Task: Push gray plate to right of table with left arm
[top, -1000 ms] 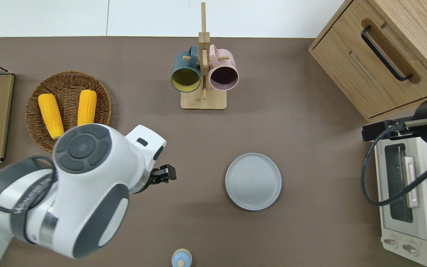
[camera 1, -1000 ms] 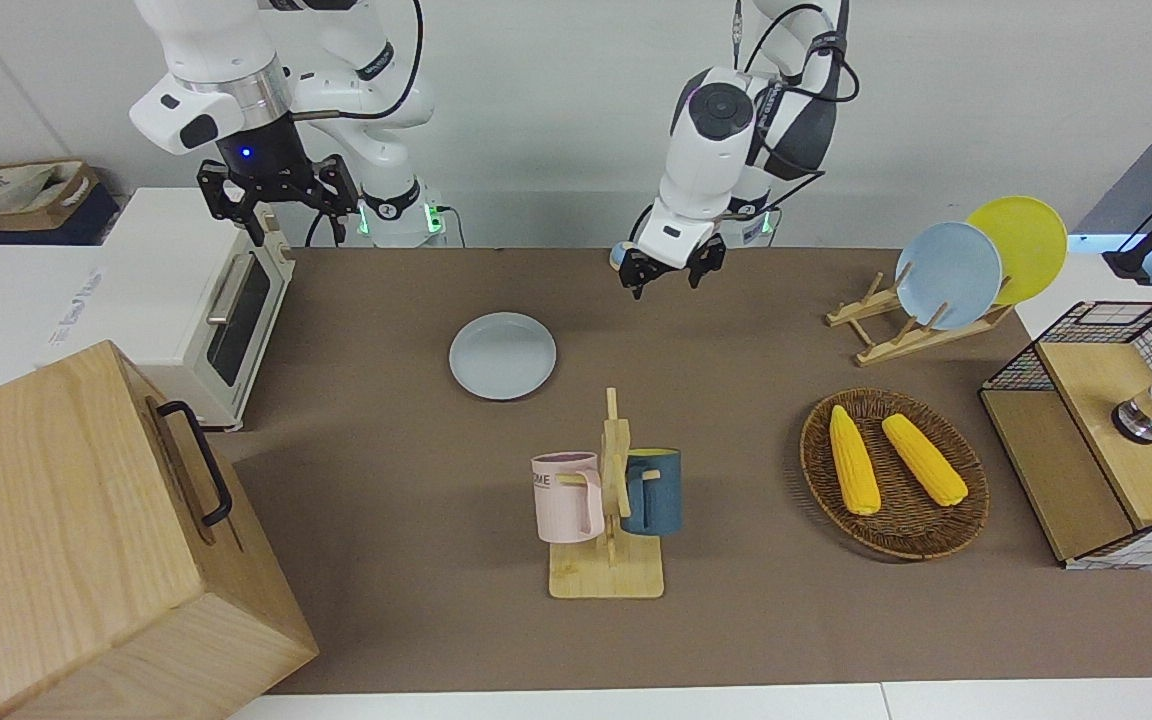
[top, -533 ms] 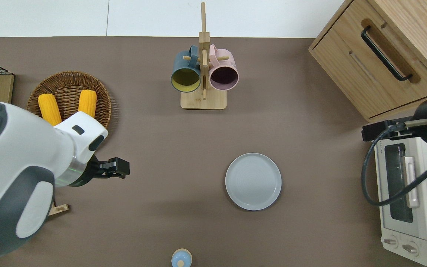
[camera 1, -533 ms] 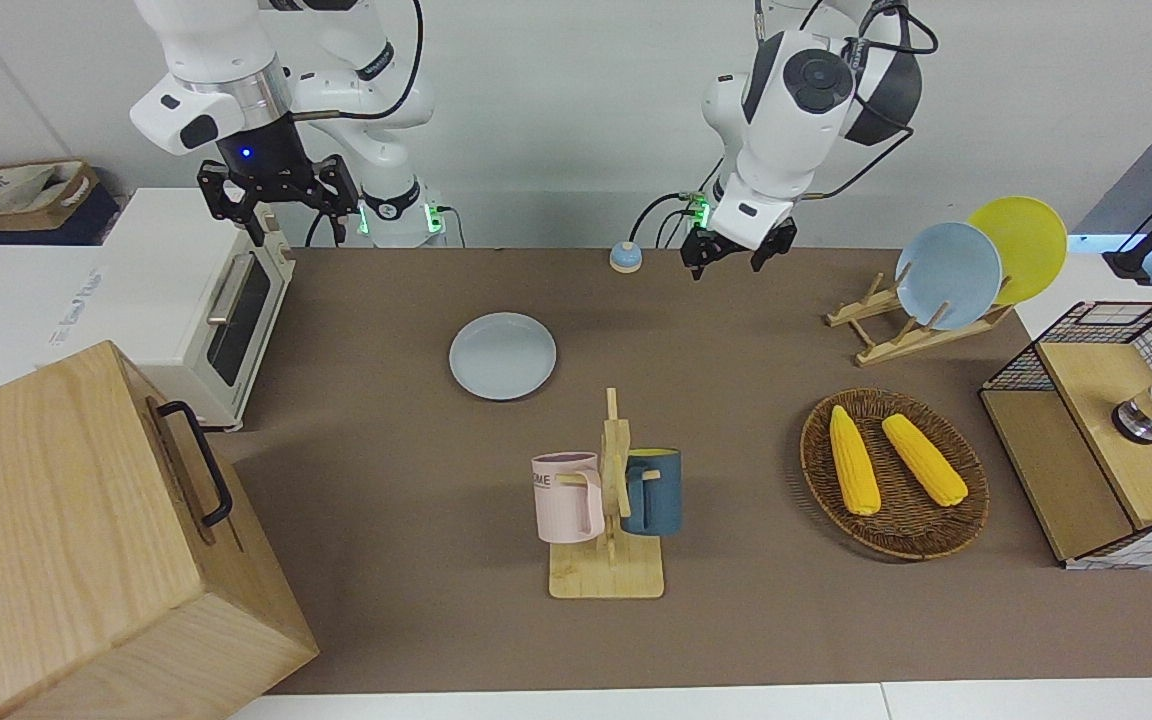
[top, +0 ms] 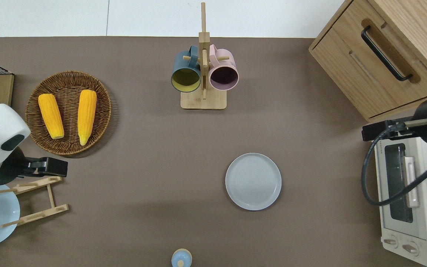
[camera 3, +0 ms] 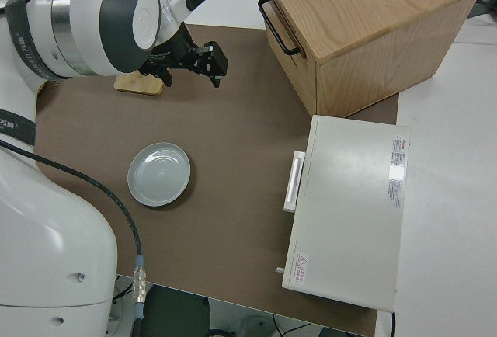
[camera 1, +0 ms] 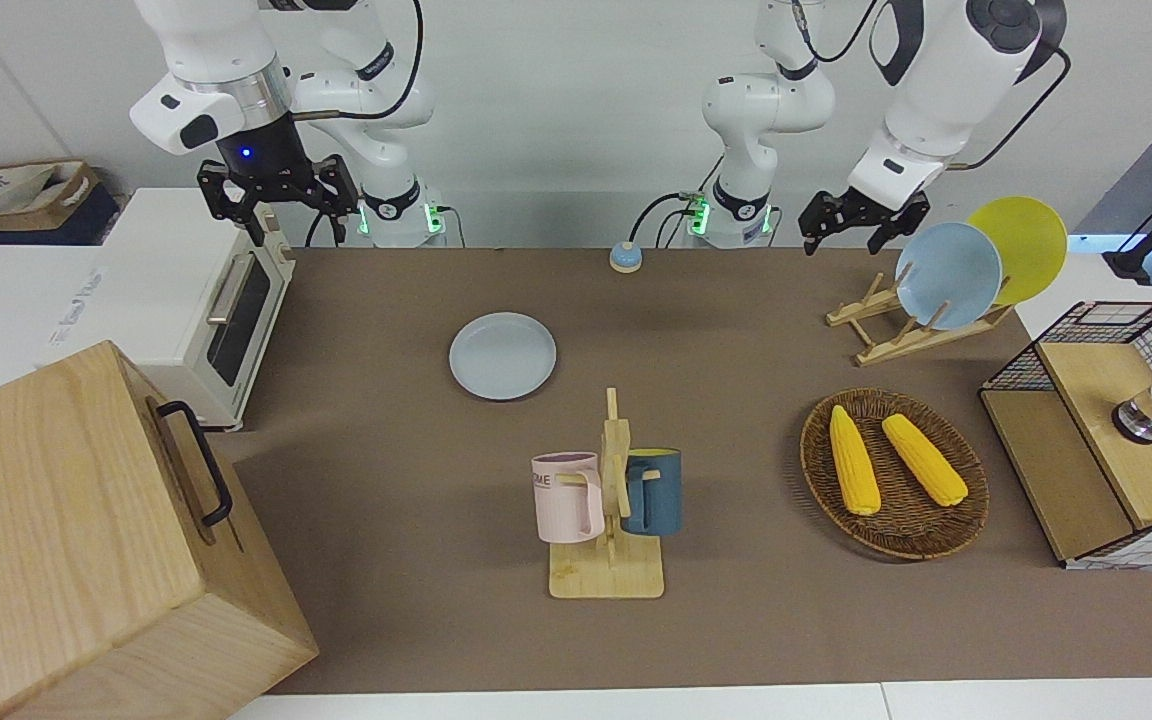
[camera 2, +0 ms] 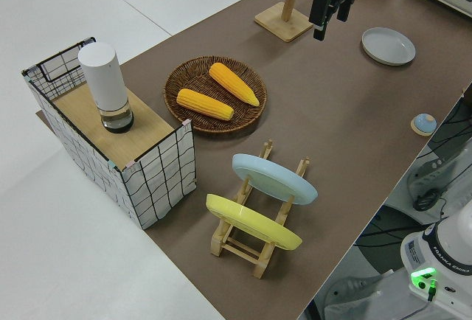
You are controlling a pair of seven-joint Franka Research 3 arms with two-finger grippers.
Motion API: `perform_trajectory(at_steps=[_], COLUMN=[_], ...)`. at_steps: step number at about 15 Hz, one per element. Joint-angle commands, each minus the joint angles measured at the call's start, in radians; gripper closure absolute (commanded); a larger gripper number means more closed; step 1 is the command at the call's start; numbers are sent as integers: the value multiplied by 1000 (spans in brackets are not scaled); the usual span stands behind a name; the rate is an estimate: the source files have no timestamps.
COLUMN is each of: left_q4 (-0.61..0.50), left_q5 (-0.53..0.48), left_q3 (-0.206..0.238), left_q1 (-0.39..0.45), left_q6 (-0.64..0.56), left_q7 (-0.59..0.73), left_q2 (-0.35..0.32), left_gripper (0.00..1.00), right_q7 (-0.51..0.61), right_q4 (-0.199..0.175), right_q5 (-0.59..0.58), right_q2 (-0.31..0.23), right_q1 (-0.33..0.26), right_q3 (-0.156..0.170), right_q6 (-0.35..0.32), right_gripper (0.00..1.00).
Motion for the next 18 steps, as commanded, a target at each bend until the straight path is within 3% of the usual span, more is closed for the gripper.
perform_trajectory(at_steps=[1,4,7,18], left_q4=[70,91,99,117], left_q5=[33,33,31,19], left_q3=[61,112,135,135], left_q1=[2,3,15,37], left_q6=[-33,-33,-33,-33], left_q7=[104,166,198,198], left_q2=[-1,-1,-1,3], left_gripper=[0,0,0,0], right_q7=[-1,-1,-1,-1], right_q4=[5,5,5,5], right_q5=[22,22,22,22], right_q2=[-4,-4,-4,-4], right_q1=[-3,-3,-3,-3], right_q3=[-1,-1,-1,-1], right_q6=[-14,-12,-14,-14], right_gripper=[17,17,17,17])
